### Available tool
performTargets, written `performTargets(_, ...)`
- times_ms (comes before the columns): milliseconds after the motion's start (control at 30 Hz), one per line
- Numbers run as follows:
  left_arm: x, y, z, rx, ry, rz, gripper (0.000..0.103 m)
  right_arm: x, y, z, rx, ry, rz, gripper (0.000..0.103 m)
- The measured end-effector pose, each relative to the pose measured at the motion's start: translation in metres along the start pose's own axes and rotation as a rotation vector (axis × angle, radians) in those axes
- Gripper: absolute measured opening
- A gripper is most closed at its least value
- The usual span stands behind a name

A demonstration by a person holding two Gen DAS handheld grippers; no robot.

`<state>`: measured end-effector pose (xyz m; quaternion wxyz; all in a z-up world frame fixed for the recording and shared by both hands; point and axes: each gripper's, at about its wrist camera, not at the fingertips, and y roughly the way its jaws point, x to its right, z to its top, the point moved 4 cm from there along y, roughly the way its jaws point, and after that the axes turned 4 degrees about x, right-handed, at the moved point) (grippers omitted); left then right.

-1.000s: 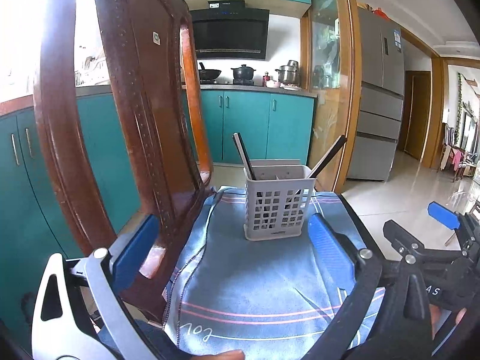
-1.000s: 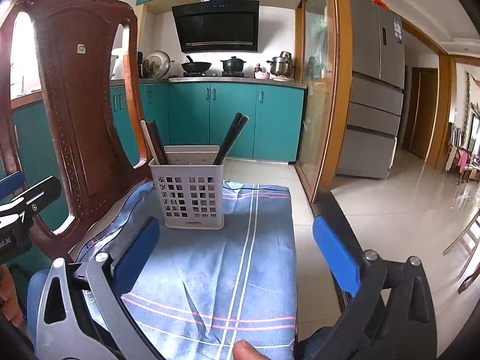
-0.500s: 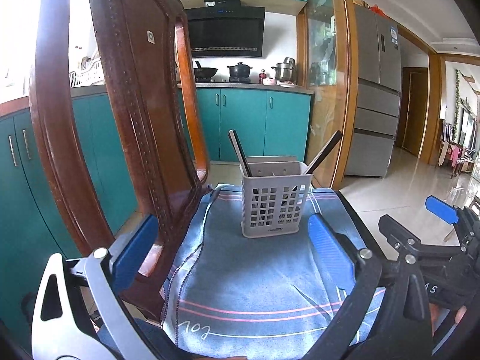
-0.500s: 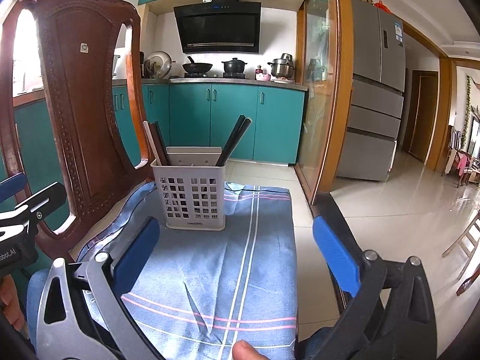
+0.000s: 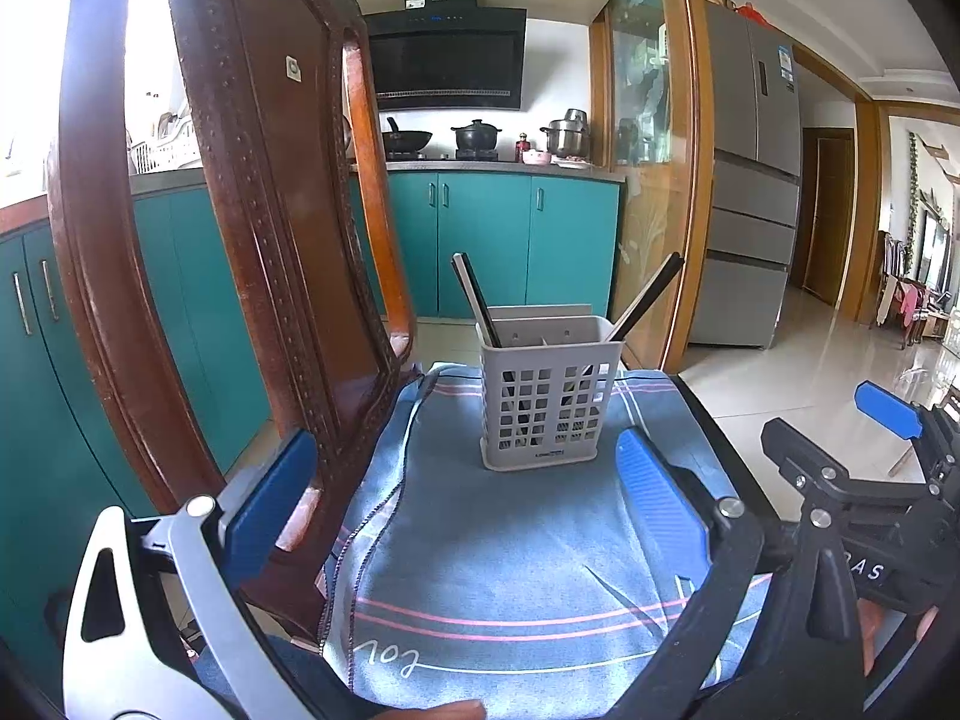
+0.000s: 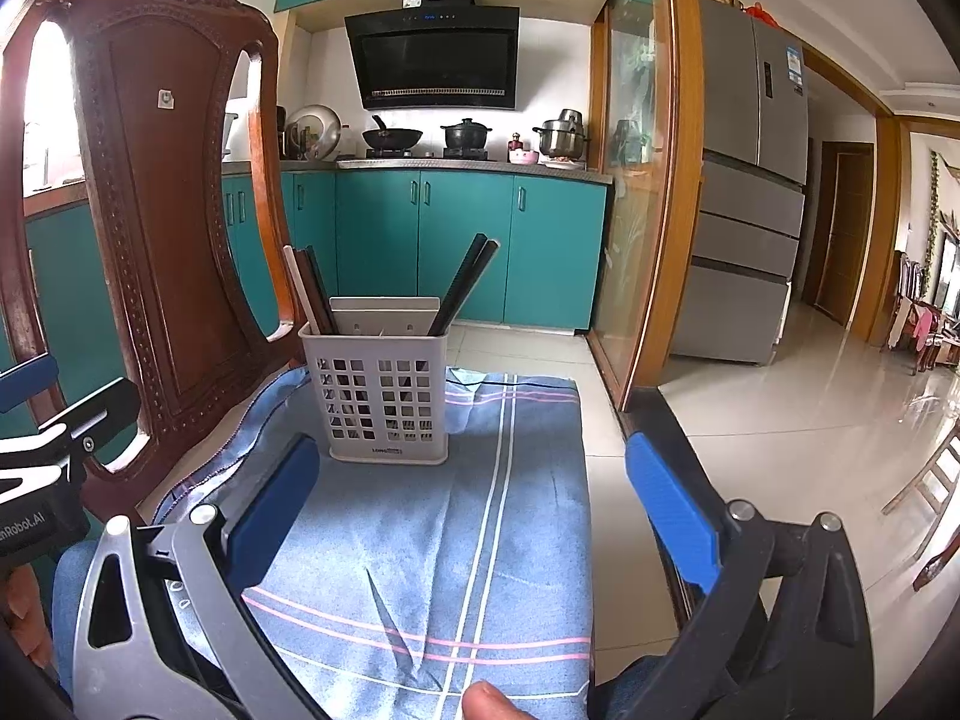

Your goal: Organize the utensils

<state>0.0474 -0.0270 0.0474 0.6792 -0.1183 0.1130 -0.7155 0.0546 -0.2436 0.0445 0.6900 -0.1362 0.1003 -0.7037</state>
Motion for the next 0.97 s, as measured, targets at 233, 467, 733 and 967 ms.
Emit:
performTargets(233,0.001,0.002,-0.001,-0.012,0.002,0.002,0.099,-0.002,0.0,-0.001,-0.003,-0.009,0.001,0.1)
performTargets(467,0.002,0.003,-0.002,-0.015,0.001,0.007,0.1,-0.003,0.001,-0.001,-0.005,-0.019,-0.005,0.1)
performTargets(733,0.001,0.009,-0.008,-0.033,0.002,0.018,0.1,-0.003,0.002,-0.003,-0.009,-0.018,-0.006,0.1)
performTargets(967,-0.001,0.037,-0.023,-0.138,-0.02,-0.002,0.1,0.0,0.015,-0.013,-0.048,-0.007,-0.008,0.1)
